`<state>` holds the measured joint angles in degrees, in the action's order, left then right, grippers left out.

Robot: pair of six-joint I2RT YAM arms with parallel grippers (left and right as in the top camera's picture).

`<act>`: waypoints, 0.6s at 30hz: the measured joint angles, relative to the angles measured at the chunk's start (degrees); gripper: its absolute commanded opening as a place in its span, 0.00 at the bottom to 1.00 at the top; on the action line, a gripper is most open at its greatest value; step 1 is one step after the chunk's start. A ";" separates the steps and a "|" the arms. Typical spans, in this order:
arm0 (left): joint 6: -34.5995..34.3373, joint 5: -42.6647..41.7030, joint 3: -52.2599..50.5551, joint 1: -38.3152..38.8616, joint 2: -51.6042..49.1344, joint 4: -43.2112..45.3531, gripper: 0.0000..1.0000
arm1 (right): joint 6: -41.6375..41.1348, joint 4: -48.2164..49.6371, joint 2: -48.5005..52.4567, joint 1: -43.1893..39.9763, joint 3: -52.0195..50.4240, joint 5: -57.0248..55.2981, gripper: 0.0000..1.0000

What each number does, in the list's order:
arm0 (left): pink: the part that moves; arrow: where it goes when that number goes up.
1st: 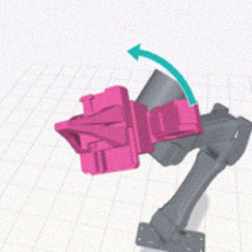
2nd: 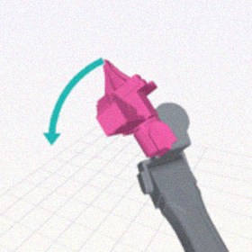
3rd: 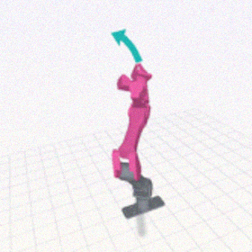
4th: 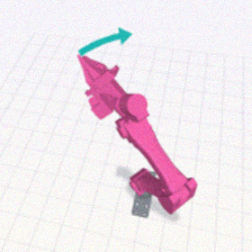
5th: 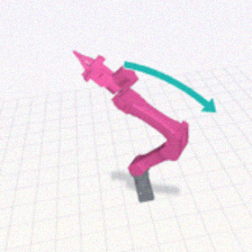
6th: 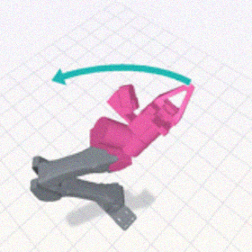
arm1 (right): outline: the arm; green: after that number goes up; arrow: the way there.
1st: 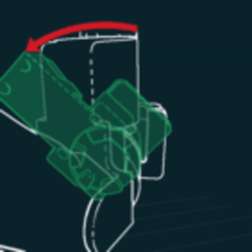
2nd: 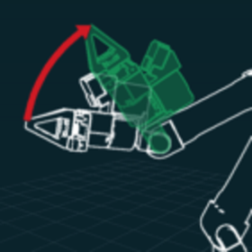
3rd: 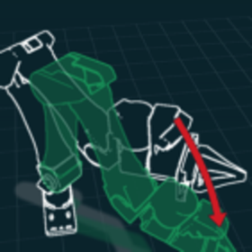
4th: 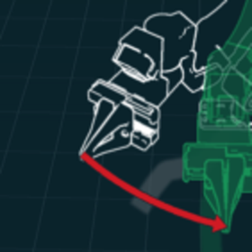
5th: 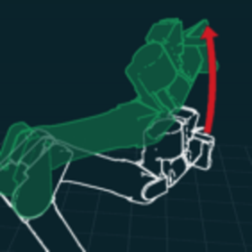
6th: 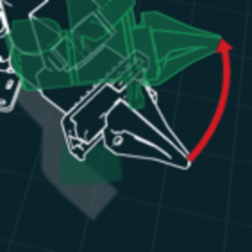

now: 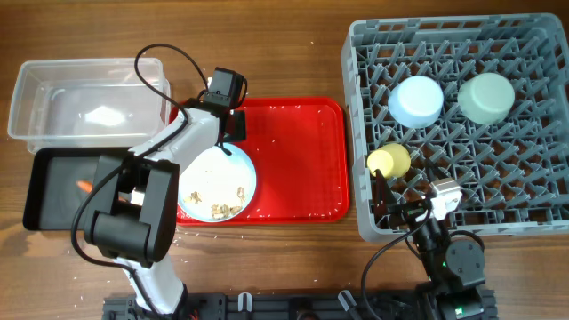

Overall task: Sort waste into correct bins and load items into the dishwasher rack
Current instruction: 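Drop the red candy wrapper into the clear bin with the left gripper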

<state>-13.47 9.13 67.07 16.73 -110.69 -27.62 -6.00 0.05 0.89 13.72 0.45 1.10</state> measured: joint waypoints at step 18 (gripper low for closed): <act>-8.07 0.02 8.07 -1.16 9.84 -18.21 0.47 | 0.00 0.00 0.00 0.00 0.00 0.00 1.00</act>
<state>-21.54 9.15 75.13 15.57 -100.86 -45.82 -6.00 0.05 0.89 13.72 0.45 1.10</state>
